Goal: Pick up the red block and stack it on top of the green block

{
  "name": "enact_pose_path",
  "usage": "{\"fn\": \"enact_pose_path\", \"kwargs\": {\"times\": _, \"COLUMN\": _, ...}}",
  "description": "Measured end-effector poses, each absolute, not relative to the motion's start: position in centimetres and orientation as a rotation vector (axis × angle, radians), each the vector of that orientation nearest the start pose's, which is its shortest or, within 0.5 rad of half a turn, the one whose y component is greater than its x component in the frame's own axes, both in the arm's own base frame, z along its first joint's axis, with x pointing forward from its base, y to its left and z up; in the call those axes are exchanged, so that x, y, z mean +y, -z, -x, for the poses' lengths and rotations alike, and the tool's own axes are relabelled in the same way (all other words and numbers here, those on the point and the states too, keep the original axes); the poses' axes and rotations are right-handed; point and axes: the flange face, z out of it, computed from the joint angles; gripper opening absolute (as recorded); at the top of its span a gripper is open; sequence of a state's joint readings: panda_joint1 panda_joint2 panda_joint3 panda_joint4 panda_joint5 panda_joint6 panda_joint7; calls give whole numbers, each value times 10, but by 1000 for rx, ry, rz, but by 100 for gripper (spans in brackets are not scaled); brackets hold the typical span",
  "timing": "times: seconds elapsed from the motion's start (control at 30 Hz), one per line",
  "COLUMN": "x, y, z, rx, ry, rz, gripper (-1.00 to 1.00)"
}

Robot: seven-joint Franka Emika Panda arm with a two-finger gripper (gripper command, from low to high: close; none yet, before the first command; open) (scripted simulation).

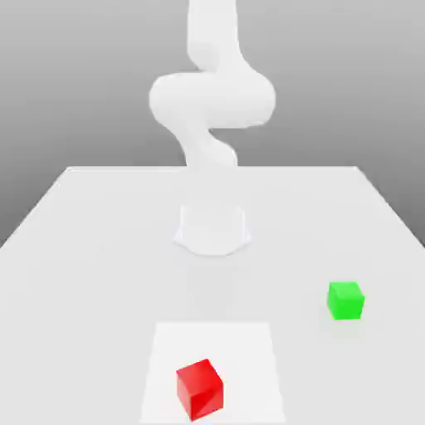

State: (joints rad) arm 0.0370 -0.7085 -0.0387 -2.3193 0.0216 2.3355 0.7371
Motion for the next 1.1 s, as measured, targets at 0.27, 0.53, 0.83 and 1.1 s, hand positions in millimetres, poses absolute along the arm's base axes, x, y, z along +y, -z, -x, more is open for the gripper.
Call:
{"fn": "enact_pose_path", "kwargs": {"times": 0.27, "x": -8, "y": -525, "z": -464, "rx": 828, "ry": 603, "rz": 2699, "gripper": 0}}
{"fn": "enact_pose_path", "kwargs": {"times": 0.53, "x": -5, "y": -370, "z": -492, "rx": 679, "ry": 312, "rz": 2883, "gripper": 0}}
{"fn": "enact_pose_path", "kwargs": {"times": 0.83, "x": -17, "y": -213, "z": -469, "rx": 503, "ry": 20, "rz": 3091, "gripper": 0}}
{"fn": "enact_pose_path", "kwargs": {"times": 1.1, "x": -18, "y": -151, "z": -466, "rx": 491, "ry": 1, "rz": 3104, "gripper": -100}}
